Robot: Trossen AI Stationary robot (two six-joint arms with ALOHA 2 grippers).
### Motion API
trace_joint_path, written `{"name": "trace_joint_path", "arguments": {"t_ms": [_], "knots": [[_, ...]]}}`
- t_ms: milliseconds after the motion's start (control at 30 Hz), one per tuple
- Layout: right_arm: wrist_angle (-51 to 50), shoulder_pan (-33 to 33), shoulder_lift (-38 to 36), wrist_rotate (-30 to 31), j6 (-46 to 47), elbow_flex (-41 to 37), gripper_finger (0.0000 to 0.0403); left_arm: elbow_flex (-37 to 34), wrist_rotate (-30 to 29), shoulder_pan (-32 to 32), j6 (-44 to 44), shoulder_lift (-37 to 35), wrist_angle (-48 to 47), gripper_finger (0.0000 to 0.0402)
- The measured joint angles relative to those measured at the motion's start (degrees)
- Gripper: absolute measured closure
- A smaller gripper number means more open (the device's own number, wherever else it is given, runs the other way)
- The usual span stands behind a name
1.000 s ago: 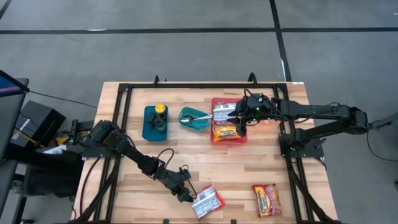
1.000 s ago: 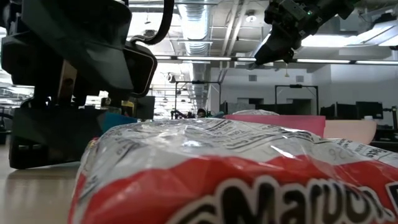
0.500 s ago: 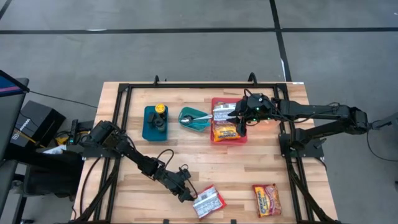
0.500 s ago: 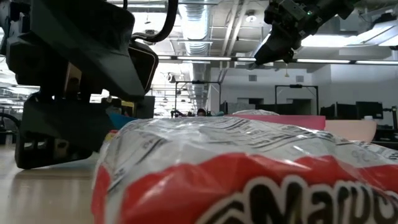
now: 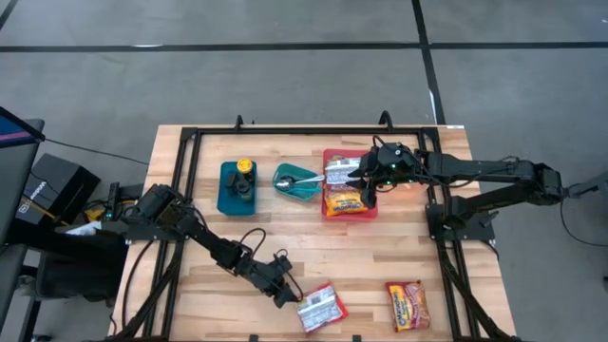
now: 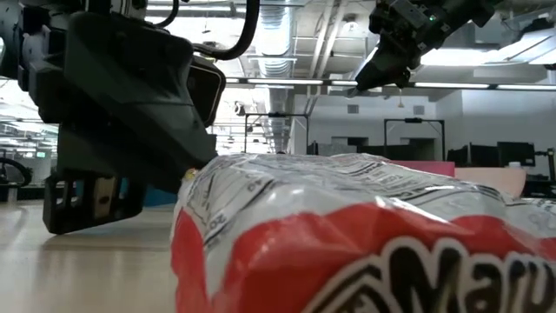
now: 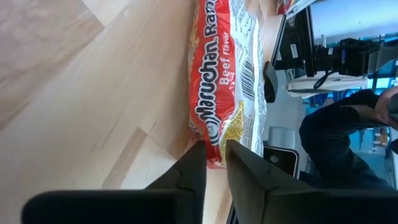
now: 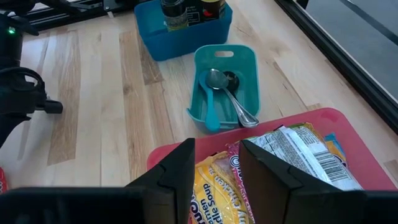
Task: Pick & Place Food Item
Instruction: Put the orange noodle pack into the red bin
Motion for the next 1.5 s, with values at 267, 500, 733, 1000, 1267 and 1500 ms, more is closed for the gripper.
{"name": "trace_joint_path", "arguments": {"t_ms": [267,500,733,1000,1267,1500], "knots": [[0.0,0.0,0.0,-0.01,0.0,0.0,0.0283,-0.02,-0.89,-0.02,0.0,0.0,-0.08,0.0394],[0.0,0.0,0.0,0.0,0.0,0.0,0.0283,-0.1,-3.43,0.0,2.94,0.0,0.3,0.04],[-0.09,0.0,0.0,0.0,0.0,0.0,0.0283,-0.44,-3.53,0.49,8.15,-1.98,-0.78,0.0401],[-0.26,0.01,0.02,-0.02,0.0,0.0,0.0283,-0.33,-3.39,1.45,13.36,-7.01,-4.76,0.0401],[-2.51,0.0,0.02,-0.02,0.0,0.0,0.0283,-0.27,-4.51,2.75,20.78,-15.08,-12.36,0.0401],[-2.84,0.0,0.02,-0.04,-0.04,0.0,0.0283,-0.17,-5.82,3.7,31.18,-21.2,-18.19,0.0401]]}}
